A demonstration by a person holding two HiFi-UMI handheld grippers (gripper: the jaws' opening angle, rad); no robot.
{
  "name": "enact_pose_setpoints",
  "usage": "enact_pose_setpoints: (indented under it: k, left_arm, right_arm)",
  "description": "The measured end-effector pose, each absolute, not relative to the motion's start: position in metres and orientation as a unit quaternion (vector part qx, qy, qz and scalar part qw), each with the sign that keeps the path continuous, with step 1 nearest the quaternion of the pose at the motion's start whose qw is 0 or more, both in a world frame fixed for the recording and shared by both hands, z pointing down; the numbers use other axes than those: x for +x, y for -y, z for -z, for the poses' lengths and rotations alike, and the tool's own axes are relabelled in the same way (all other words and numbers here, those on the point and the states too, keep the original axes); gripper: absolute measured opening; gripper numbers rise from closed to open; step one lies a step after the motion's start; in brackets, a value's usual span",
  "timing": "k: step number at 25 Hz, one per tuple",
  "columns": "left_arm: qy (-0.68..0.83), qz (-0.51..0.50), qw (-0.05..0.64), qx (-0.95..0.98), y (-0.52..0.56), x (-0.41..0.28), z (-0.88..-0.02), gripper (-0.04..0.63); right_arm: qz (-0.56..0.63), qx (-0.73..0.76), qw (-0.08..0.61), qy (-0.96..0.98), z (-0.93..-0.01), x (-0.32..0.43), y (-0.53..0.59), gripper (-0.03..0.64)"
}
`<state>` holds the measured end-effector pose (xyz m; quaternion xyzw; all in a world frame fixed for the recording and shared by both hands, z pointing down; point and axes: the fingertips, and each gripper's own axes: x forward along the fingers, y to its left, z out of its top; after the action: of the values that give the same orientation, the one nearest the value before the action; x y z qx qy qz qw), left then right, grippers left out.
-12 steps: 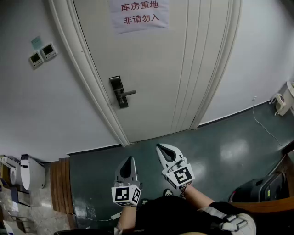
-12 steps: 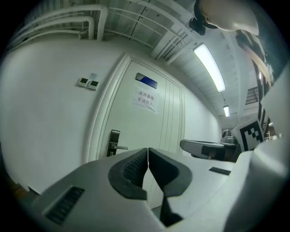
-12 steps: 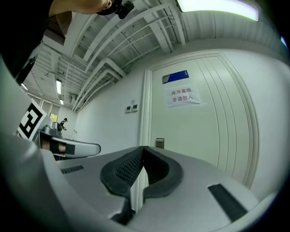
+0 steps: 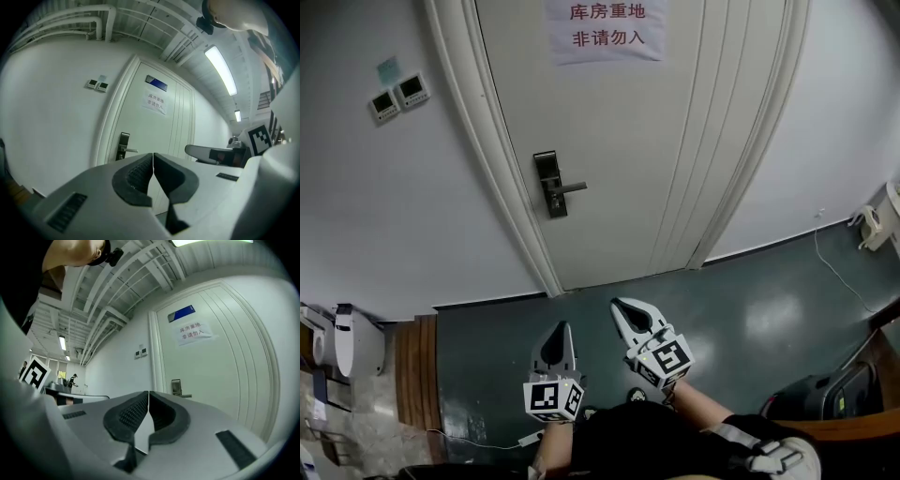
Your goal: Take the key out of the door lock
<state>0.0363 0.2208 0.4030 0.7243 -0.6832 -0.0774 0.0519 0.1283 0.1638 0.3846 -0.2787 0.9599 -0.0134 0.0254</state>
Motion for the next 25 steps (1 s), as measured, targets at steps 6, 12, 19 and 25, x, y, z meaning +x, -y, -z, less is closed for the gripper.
enact_pose_setpoints:
  k: [6,12,19,25]
  left_arm:
    - [0.687,0.078,0.057,0.720,-0.232,0.019,-0.409,0.025]
    - [0.697,0.076,0.064,0.710,-0.253,-0.014,-0.414,0.025]
    - [0.709,0.076,0.066,0.698,-0.278,-0.064,-0.424,0.025]
    - [0.711,0.073,0.081,0.694,-0.286,-0.090,-0.437,0.025]
  right_arm:
    - [0.022,-0.267,-0.012,-0.963,-0.411,0.104,-0.171,0.117]
    - [0.030,-0.256,-0.012,-0.966,-0.416,0.072,-0.187,0.140]
    - [0.035,-0.242,-0.006,-0.970,-0.416,0.022,-0.205,0.141]
    - [0.038,-0.234,-0.013,-0.971,-0.421,-0.010,-0.214,0.140]
